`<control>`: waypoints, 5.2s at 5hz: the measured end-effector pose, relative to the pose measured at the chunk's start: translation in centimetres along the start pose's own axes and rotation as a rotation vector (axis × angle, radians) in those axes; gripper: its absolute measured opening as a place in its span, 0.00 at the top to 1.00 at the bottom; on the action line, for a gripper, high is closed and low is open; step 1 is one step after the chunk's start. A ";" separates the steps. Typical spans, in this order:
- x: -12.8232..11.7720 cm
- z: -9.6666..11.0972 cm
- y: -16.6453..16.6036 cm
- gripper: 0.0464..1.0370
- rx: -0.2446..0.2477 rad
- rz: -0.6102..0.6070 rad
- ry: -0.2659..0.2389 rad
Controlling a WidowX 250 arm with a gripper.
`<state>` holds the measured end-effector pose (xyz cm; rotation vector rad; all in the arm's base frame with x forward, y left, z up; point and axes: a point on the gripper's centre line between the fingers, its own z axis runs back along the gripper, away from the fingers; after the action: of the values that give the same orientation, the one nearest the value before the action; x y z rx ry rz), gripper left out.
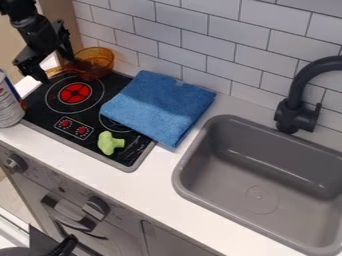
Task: Put the green vegetable in the right side of the burner
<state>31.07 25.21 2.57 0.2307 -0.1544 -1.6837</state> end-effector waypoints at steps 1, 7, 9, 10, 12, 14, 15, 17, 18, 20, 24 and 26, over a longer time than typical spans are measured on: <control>-0.2 -0.1 0.0 0.04 0.001 -0.141 -0.072; 8.7 -0.2 -1.2 0.04 -0.111 -0.276 -0.200; 12.9 -2.3 -2.3 0.04 -0.136 -0.267 -0.131; 13.5 -2.8 -2.1 0.04 -0.142 -0.286 -0.086; 14.1 -4.7 -2.5 0.04 -0.167 -0.309 -0.066; 14.3 -5.5 -3.6 0.04 -0.167 -0.331 -0.048; 14.5 -6.4 -3.9 0.04 -0.183 -0.317 -0.041; 14.8 -6.8 -3.6 0.28 -0.169 -0.297 -0.035; 14.7 -6.7 -4.2 0.29 -0.185 -0.276 -0.067; 11.7 -4.1 -2.5 0.29 -0.130 -0.116 -0.126; -1.2 -2.5 3.1 0.29 0.122 0.345 0.132; -1.0 -5.1 2.0 0.29 0.009 0.305 0.147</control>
<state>34.34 26.11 -1.86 0.3200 -0.0823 -1.3579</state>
